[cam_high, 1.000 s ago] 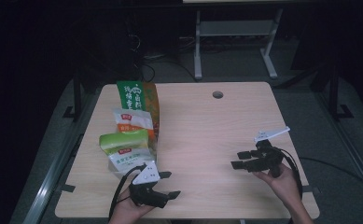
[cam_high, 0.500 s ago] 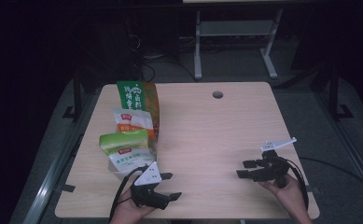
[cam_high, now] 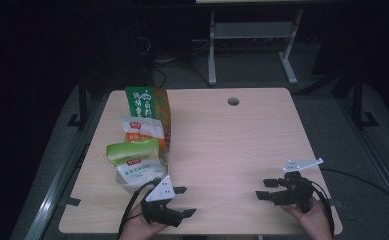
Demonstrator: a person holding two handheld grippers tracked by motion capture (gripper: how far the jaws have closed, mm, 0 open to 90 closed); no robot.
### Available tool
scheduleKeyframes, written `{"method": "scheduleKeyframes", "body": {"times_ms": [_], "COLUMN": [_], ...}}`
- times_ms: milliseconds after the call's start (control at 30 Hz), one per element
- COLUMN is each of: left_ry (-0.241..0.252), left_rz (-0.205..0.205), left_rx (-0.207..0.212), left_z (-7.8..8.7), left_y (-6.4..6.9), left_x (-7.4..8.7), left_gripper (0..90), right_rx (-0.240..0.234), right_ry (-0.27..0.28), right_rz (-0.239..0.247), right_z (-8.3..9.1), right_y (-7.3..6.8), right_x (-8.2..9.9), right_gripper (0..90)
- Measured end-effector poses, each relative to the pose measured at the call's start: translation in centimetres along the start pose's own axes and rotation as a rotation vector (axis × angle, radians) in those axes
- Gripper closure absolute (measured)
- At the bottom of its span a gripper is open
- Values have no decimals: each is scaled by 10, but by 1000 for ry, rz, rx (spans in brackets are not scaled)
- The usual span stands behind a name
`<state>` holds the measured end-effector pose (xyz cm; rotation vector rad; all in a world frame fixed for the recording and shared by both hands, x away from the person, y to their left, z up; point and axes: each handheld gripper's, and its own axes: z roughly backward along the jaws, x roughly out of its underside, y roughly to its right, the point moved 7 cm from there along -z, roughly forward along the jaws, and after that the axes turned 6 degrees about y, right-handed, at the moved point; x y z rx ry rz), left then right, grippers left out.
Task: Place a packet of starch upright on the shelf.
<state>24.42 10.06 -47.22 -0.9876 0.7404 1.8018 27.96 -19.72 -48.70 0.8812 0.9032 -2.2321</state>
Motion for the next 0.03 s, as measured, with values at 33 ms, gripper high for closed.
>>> {"method": "scheduleKeyframes", "body": {"times_ms": [33], "left_ry": [4], "left_rz": [2], "left_rx": [2], "left_z": [0], "left_y": [1], "left_x": [-1], "left_gripper": [277], "right_rx": [-1], "right_ry": [3], "right_rz": [7], "right_z": [-1], "right_y": [-2], "right_x": [0], "right_gripper": [330]}}
